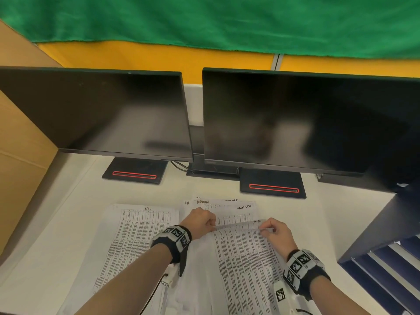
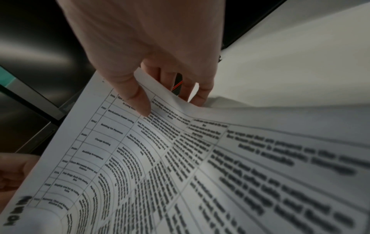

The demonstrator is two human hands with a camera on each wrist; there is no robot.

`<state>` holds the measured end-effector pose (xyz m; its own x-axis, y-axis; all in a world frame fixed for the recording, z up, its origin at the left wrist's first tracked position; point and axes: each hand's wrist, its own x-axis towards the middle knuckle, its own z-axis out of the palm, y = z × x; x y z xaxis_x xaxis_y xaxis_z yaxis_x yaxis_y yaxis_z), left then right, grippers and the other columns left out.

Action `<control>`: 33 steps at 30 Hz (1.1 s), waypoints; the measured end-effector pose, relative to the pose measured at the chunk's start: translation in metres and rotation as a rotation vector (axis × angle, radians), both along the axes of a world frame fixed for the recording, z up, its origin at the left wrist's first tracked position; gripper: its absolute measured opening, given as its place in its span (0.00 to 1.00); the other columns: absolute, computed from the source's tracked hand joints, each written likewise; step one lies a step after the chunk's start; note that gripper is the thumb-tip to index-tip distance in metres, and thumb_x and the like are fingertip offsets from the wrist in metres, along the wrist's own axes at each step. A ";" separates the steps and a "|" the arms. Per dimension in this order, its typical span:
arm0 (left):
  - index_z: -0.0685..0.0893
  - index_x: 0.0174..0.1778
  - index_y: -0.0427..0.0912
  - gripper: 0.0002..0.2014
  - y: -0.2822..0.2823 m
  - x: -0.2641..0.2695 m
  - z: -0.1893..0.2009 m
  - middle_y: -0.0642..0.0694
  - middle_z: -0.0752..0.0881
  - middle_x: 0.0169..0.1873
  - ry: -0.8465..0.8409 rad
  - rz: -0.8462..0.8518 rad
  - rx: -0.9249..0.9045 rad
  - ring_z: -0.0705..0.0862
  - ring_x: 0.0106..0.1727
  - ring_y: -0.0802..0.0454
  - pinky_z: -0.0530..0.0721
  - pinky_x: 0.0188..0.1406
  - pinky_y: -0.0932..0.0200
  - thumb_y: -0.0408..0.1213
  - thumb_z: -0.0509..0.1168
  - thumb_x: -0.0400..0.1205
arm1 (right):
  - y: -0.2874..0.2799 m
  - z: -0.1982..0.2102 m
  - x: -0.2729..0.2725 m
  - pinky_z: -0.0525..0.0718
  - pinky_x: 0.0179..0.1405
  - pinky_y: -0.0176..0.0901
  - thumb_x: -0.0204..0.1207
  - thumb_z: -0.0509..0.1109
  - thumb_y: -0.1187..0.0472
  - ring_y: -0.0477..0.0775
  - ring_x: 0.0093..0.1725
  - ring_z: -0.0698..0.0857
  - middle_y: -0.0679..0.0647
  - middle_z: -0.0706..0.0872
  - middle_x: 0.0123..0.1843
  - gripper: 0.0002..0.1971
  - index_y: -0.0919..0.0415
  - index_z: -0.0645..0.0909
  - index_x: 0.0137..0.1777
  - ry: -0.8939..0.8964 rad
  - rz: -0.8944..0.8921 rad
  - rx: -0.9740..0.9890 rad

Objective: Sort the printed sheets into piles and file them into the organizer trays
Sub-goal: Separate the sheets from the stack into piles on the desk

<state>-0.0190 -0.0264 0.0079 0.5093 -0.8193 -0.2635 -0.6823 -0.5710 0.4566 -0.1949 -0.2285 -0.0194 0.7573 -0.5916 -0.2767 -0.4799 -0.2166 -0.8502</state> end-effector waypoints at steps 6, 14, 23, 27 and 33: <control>0.79 0.47 0.43 0.09 0.010 0.005 0.010 0.49 0.81 0.38 0.140 0.192 -0.058 0.77 0.37 0.54 0.74 0.36 0.63 0.46 0.63 0.82 | 0.000 0.001 0.003 0.80 0.52 0.44 0.70 0.74 0.70 0.53 0.48 0.86 0.52 0.89 0.40 0.09 0.56 0.84 0.34 -0.016 0.001 -0.004; 0.80 0.50 0.38 0.07 0.023 0.031 0.014 0.41 0.80 0.52 0.066 0.265 0.062 0.79 0.47 0.45 0.80 0.46 0.56 0.32 0.58 0.81 | 0.000 0.000 0.003 0.80 0.55 0.46 0.71 0.74 0.71 0.54 0.49 0.86 0.53 0.90 0.41 0.08 0.58 0.85 0.34 -0.009 0.033 -0.005; 0.75 0.39 0.45 0.08 0.021 0.026 0.013 0.48 0.75 0.42 -0.081 0.167 0.048 0.76 0.44 0.48 0.73 0.40 0.58 0.42 0.66 0.79 | -0.001 -0.001 0.002 0.81 0.50 0.46 0.72 0.73 0.69 0.56 0.48 0.86 0.55 0.89 0.40 0.07 0.59 0.83 0.35 0.008 0.031 0.019; 0.77 0.47 0.45 0.05 0.021 0.026 0.020 0.46 0.82 0.42 0.012 0.213 -0.043 0.79 0.42 0.48 0.74 0.39 0.59 0.42 0.60 0.83 | -0.001 0.004 0.003 0.87 0.50 0.48 0.75 0.72 0.63 0.55 0.48 0.90 0.54 0.91 0.46 0.02 0.59 0.86 0.46 -0.004 0.039 0.093; 0.81 0.39 0.45 0.08 0.016 0.033 0.046 0.47 0.85 0.39 -0.022 0.270 -0.156 0.82 0.42 0.48 0.75 0.40 0.59 0.43 0.64 0.81 | 0.004 0.014 0.005 0.84 0.43 0.36 0.79 0.68 0.60 0.47 0.47 0.88 0.50 0.90 0.48 0.05 0.50 0.84 0.50 0.021 0.051 0.139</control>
